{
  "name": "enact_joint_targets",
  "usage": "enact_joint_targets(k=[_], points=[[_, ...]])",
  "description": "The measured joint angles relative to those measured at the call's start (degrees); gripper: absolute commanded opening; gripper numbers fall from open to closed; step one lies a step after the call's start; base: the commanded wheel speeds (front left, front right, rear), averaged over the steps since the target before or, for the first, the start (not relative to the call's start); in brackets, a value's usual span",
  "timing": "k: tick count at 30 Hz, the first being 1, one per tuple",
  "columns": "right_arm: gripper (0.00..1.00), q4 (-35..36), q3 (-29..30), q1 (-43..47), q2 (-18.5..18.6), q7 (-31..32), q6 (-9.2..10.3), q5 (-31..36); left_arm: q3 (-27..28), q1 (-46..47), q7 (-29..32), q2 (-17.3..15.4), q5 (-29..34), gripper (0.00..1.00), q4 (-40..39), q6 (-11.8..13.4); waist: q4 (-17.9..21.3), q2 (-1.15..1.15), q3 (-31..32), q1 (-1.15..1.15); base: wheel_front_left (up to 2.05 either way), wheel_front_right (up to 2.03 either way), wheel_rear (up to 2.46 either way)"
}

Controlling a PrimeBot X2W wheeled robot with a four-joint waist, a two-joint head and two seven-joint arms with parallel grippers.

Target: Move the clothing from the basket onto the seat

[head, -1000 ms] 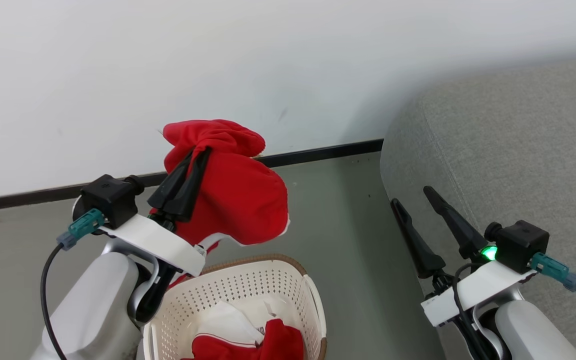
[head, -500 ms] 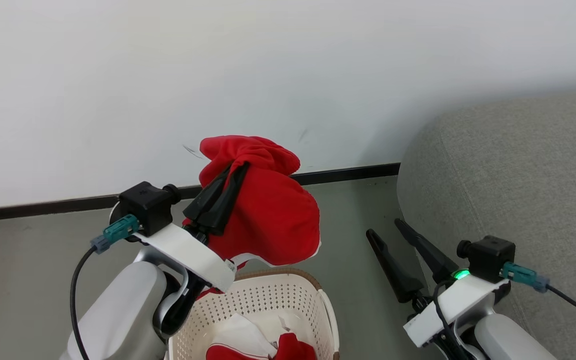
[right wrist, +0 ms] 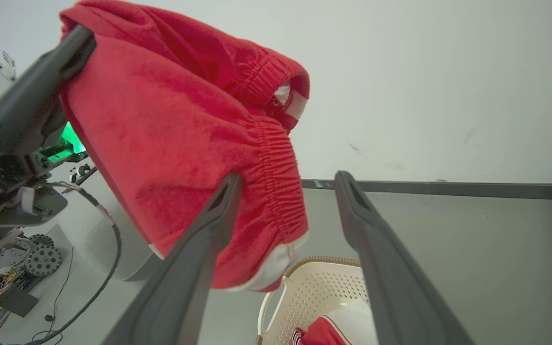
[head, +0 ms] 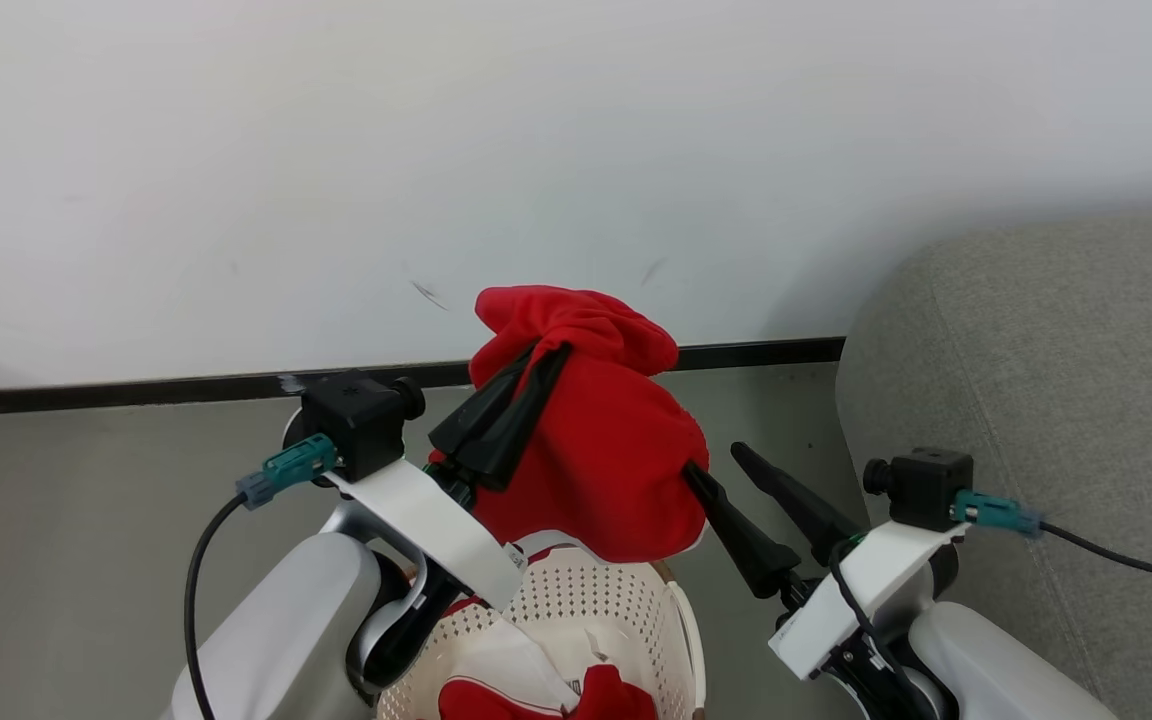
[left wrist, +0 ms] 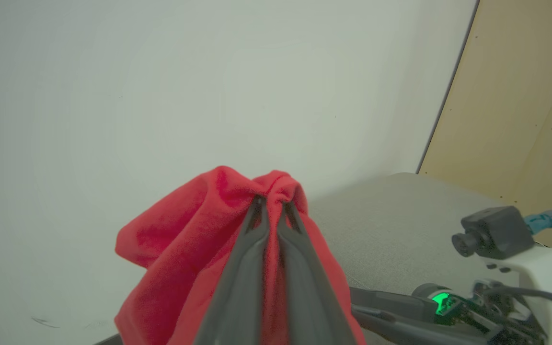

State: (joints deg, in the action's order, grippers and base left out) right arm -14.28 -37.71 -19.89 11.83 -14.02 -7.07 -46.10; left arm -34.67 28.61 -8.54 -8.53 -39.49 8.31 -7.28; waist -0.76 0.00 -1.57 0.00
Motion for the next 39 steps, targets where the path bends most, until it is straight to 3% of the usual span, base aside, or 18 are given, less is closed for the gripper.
enact_joint_targets(k=[10,34,35,36,37,39], points=[[1.0,0.33,-10.09,-5.82,0.98,5.06,0.01,-10.43,-3.0,0.03,1.42,0.58,-0.85,0.0,-2.18,0.0,-2.31,0.0,-0.81,0.0,0.0,0.0,0.0],[1.0,-6.73,-25.93,-19.38,2.5,3.61,0.0,-9.67,-6.6,0.08,2.7,0.9,-3.36,0.0,-3.47,0.0,-6.08,0.0,-1.21,0.0,0.0,0.0,0.0],[0.46,-6.95,-26.16,-19.5,2.5,3.16,0.0,-9.68,-6.64,0.08,2.7,0.87,-3.36,0.0,-3.5,0.0,-6.16,0.0,-1.26,0.0,0.0,0.0,0.0],[0.3,-7.09,-26.52,-19.61,2.49,2.83,0.0,-9.68,-6.65,0.09,2.79,0.83,-3.37,0.0,-3.55,0.0,-6.22,0.0,-1.3,0.0,0.0,0.0,0.0],[0.0,-7.25,-26.89,-19.79,2.45,2.56,0.0,-9.69,-6.65,0.09,2.9,0.79,-3.37,0.0,-3.56,0.0,-6.27,0.0,-1.35,0.0,0.0,0.0,0.0],[0.0,-7.73,-27.86,-20.6,2.31,2.01,0.0,-9.69,-6.64,0.1,2.93,0.64,-3.37,0.0,-3.56,0.0,-6.29,0.0,-1.39,0.0,0.0,0.0,0.0]])
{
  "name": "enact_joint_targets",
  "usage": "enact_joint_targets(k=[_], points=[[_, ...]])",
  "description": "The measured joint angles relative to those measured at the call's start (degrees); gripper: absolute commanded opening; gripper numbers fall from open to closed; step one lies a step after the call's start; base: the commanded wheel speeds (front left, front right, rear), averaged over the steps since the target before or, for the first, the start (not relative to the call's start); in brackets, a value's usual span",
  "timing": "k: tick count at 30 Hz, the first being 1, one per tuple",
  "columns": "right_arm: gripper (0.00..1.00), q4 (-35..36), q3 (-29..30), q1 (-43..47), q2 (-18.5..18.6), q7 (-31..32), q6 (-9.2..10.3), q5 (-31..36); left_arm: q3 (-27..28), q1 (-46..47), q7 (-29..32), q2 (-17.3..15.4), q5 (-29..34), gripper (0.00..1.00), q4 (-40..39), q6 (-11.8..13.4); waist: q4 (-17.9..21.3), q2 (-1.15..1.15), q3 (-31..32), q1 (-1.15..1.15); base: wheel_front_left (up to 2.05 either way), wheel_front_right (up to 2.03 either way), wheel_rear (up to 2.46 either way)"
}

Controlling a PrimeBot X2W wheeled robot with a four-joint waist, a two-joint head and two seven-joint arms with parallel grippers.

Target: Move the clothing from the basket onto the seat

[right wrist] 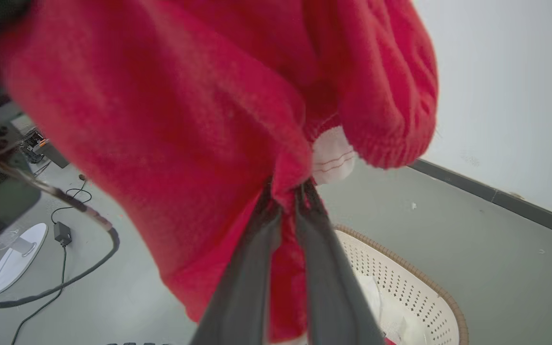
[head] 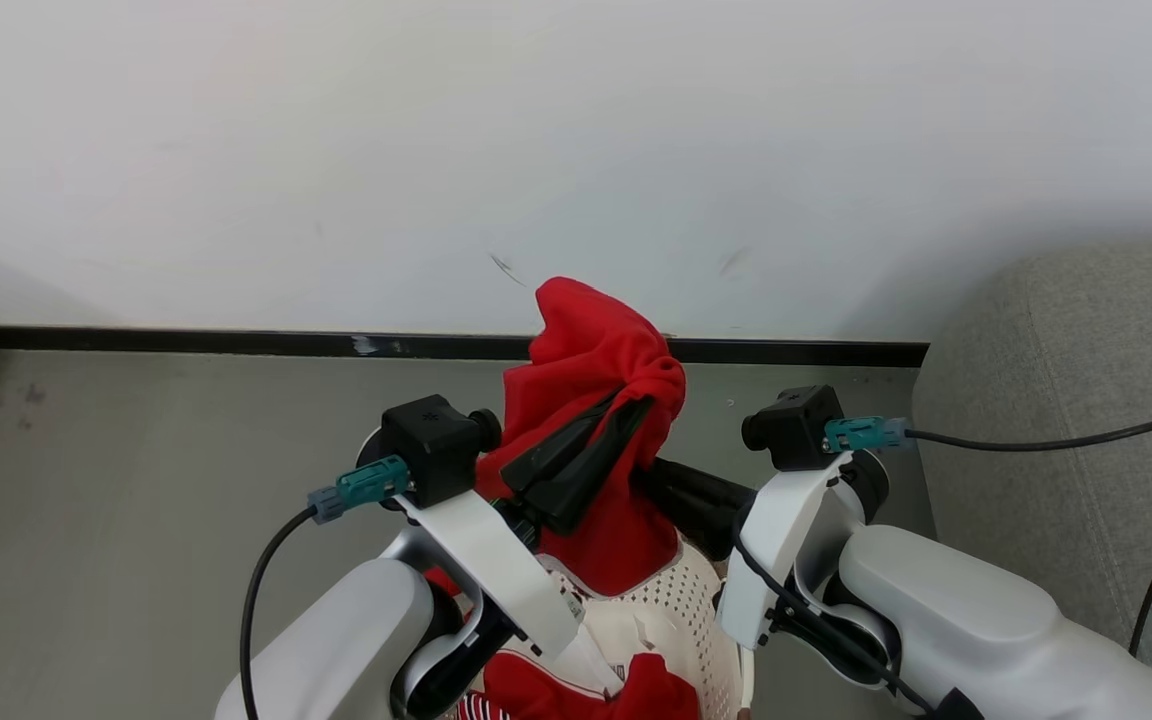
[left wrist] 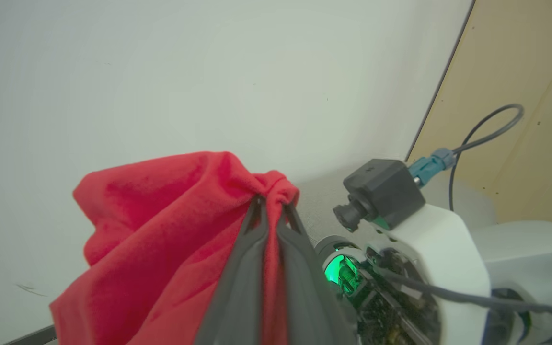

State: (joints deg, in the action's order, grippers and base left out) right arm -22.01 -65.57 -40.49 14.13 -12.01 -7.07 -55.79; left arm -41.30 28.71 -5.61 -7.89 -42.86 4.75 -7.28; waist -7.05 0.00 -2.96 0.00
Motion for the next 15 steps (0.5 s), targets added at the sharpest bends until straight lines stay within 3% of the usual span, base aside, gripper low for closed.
enact_joint_targets(k=[15], points=[[0.0,-1.04,-1.05,-0.98,1.57,-2.15,0.0,-0.15,1.78,-0.01,-0.34,-2.19,-0.02,0.0,2.25,0.09,1.49,0.0,0.23,0.0,0.0,0.0,0.0]])
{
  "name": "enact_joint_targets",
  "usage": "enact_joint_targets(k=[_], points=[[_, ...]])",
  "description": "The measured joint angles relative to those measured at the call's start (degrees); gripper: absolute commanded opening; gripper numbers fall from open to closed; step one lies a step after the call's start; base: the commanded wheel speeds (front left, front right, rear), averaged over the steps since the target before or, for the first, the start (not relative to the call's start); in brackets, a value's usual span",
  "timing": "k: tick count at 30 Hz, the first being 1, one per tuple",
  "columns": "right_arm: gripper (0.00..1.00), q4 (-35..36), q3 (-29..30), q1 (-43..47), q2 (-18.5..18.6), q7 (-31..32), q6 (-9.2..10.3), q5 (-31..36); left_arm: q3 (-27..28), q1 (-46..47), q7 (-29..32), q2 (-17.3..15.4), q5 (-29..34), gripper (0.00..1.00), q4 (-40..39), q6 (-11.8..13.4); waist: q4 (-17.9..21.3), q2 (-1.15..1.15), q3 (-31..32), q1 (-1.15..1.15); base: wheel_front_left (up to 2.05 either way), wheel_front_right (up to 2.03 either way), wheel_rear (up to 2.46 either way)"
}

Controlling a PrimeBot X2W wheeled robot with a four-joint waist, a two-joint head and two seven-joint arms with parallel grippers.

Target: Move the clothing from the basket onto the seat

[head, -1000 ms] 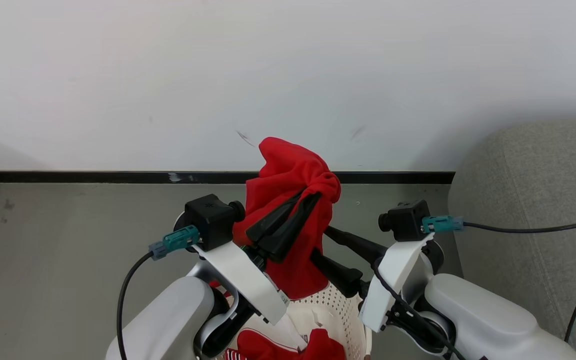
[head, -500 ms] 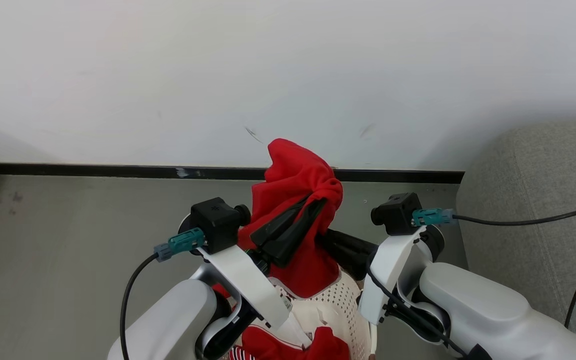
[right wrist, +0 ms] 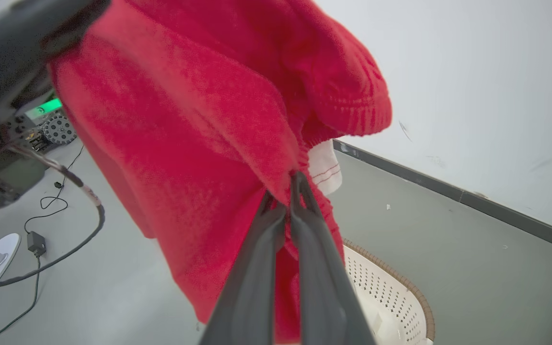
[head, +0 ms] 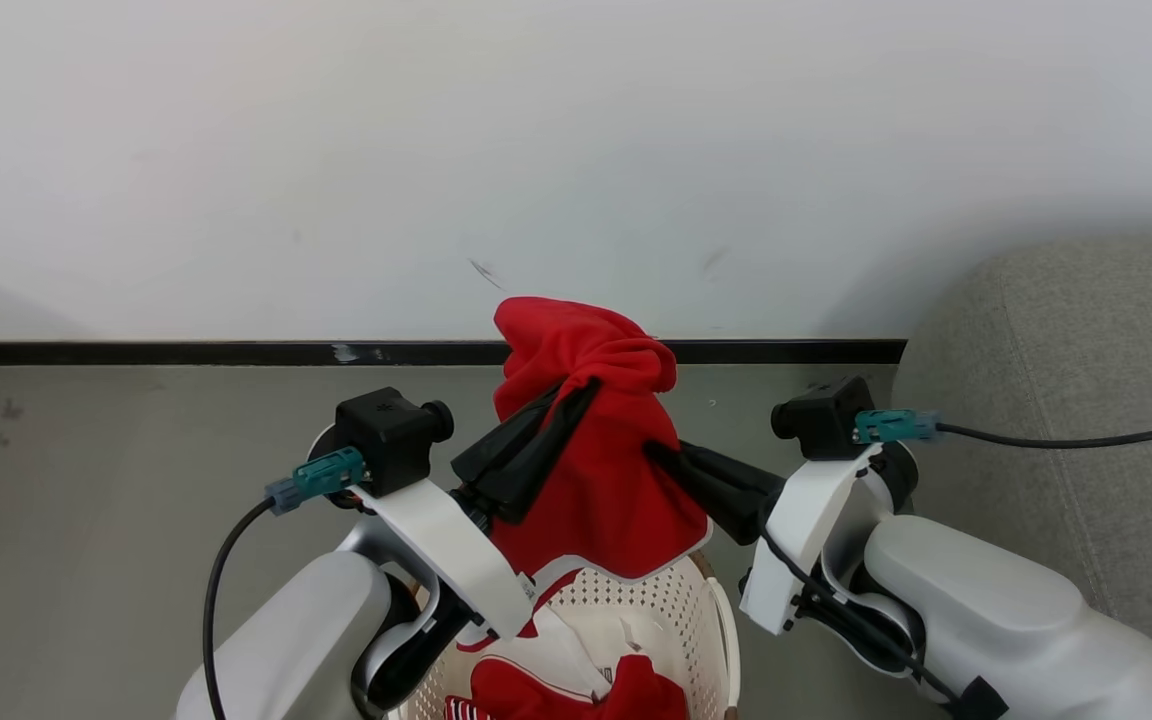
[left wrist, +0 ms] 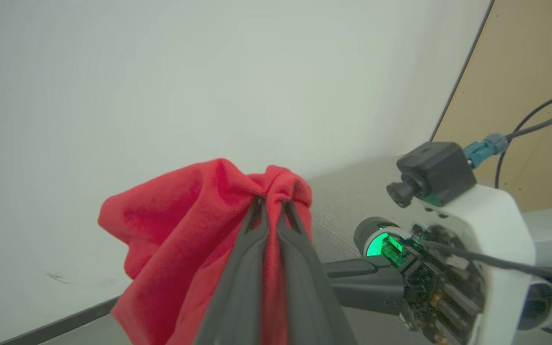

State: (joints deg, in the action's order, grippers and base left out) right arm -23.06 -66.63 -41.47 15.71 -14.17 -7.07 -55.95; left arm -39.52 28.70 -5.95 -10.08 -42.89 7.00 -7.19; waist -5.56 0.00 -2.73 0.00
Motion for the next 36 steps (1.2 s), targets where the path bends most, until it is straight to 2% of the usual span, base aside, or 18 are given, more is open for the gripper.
enact_joint_targets(k=[4,9,10,11,13,14,15,16,17,36], points=[[0.0,0.25,1.62,0.03,0.74,-0.02,0.0,0.09,0.15,-0.02,0.0,-0.77,0.01,0.0,0.64,0.08,0.56,0.0,0.06,0.0,0.0,0.0,0.0],[0.0,2.94,7.88,0.13,0.93,-0.02,0.0,1.75,0.12,-0.05,0.0,-0.98,0.02,0.0,1.21,0.16,1.65,0.0,0.09,0.0,0.0,0.0,0.0],[0.0,3.52,8.75,0.16,1.05,-0.02,0.0,2.15,0.05,-0.05,0.01,-1.0,0.02,0.05,1.29,0.16,1.89,0.0,0.09,0.0,0.0,0.0,0.0],[0.0,4.04,9.55,0.18,1.2,-0.02,0.0,2.47,-0.04,-0.05,0.07,-1.0,0.02,0.17,1.36,0.15,2.13,0.0,0.09,0.0,0.0,0.0,0.0],[0.0,4.65,10.95,0.29,1.47,-0.02,0.0,3.23,-0.24,-0.06,0.08,-0.99,0.03,0.27,1.4,0.15,2.62,0.0,0.08,0.0,0.0,0.0,0.0],[0.0,4.97,11.62,0.52,1.67,-0.02,0.0,3.66,-0.34,-0.06,0.08,-0.99,0.03,0.36,1.4,0.15,2.86,0.0,0.07,0.0,0.0,0.0,0.0],[0.0,5.39,12.33,0.97,1.89,-0.02,0.0,4.06,-0.44,-0.06,0.08,-0.99,0.03,0.59,1.4,0.15,3.11,0.0,0.06,0.0,0.0,0.0,0.0],[0.0,5.72,12.87,1.51,2.1,-0.02,0.0,4.5,-0.54,-0.07,0.09,-0.99,0.03,0.95,1.4,0.15,3.36,0.0,0.04,0.0,0.0,0.0,0.0],[0.0,5.86,13.45,2.04,2.27,-0.02,0.0,4.9,-0.64,-0.07,0.09,-0.99,0.05,1.0,1.4,0.15,3.61,0.0,0.03,0.0,0.0,0.0,0.0],[0.0,11.33,28.36,10.83,6.44,-0.03,0.0,10.18,-2.64,-0.07,-1.23,-1.35,0.96,1.0,1.29,0.12,9.47,0.0,0.65,0.0,0.0,0.0,0.0]])
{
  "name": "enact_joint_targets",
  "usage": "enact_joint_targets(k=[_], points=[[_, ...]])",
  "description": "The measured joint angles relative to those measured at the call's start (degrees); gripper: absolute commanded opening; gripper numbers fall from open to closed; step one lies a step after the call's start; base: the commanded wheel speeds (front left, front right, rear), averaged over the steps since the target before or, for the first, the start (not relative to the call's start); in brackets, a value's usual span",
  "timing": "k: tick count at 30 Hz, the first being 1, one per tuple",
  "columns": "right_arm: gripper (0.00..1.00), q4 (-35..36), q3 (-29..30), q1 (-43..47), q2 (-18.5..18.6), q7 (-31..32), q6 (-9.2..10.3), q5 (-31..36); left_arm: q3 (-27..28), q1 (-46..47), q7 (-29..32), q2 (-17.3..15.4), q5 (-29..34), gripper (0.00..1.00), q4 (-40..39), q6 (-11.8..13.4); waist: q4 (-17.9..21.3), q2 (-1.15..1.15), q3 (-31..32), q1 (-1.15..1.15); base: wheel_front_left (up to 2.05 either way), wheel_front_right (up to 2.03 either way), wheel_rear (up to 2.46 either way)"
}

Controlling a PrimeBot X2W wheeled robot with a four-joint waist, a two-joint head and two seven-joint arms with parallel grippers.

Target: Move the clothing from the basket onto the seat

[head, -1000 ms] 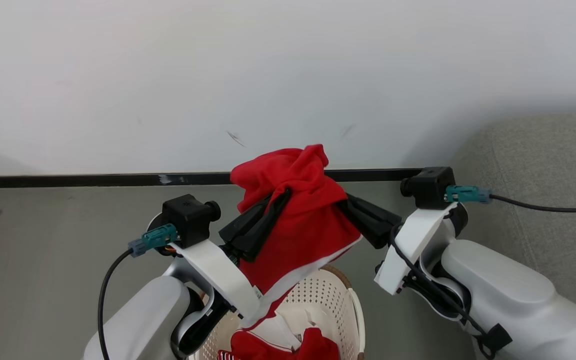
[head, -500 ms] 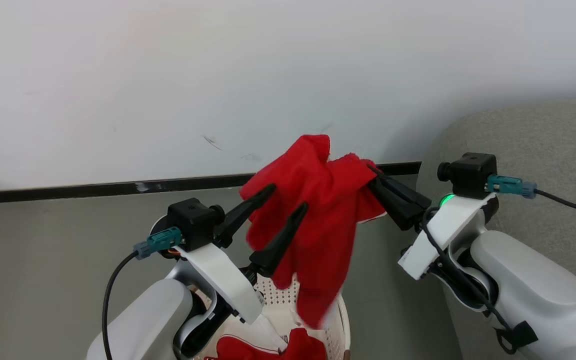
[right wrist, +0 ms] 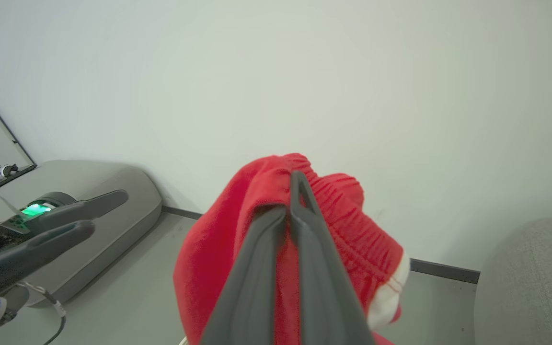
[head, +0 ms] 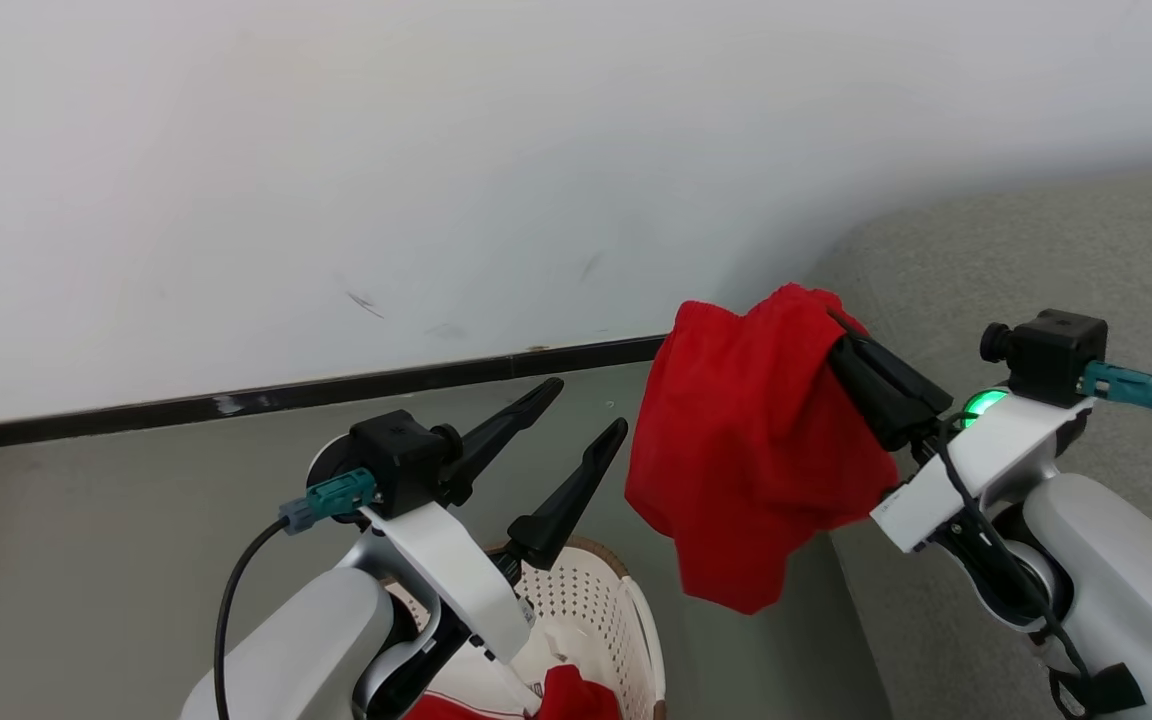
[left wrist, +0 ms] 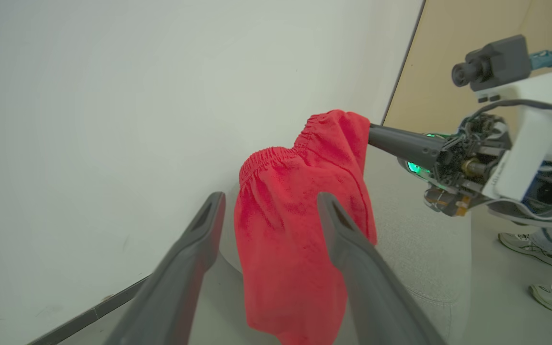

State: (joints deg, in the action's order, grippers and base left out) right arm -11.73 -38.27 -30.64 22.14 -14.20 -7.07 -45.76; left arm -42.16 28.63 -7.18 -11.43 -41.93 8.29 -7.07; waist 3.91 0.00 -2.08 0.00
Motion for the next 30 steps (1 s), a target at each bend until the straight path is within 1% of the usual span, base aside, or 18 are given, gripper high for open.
enact_joint_targets(k=[9,18,26,30], points=[[0.0,3.64,7.44,5.31,1.57,0.0,0.0,2.74,-1.01,-0.04,-1.08,-0.98,1.23,1.0,0.36,-0.13,3.51,0.0,0.47,0.0,0.0,0.0,0.0],[0.0,7.81,13.94,10.33,2.6,0.0,0.0,5.67,-1.96,-1.13,-2.38,-1.08,1.32,1.0,0.63,-0.14,7.53,0.0,0.75,0.0,0.0,0.0,0.0],[0.0,11.1,17.39,14.24,2.67,0.0,0.0,7.06,-2.34,-1.14,-2.99,-1.13,1.32,1.0,0.91,-0.14,11.27,0.0,0.61,0.0,0.0,0.0,0.0],[0.0,13.12,19.41,15.85,1.67,0.0,0.0,7.04,-2.35,-1.15,-3.19,-1.23,1.32,1.0,0.99,-0.14,13.1,0.0,0.35,0.0,0.0,0.0,0.0]])
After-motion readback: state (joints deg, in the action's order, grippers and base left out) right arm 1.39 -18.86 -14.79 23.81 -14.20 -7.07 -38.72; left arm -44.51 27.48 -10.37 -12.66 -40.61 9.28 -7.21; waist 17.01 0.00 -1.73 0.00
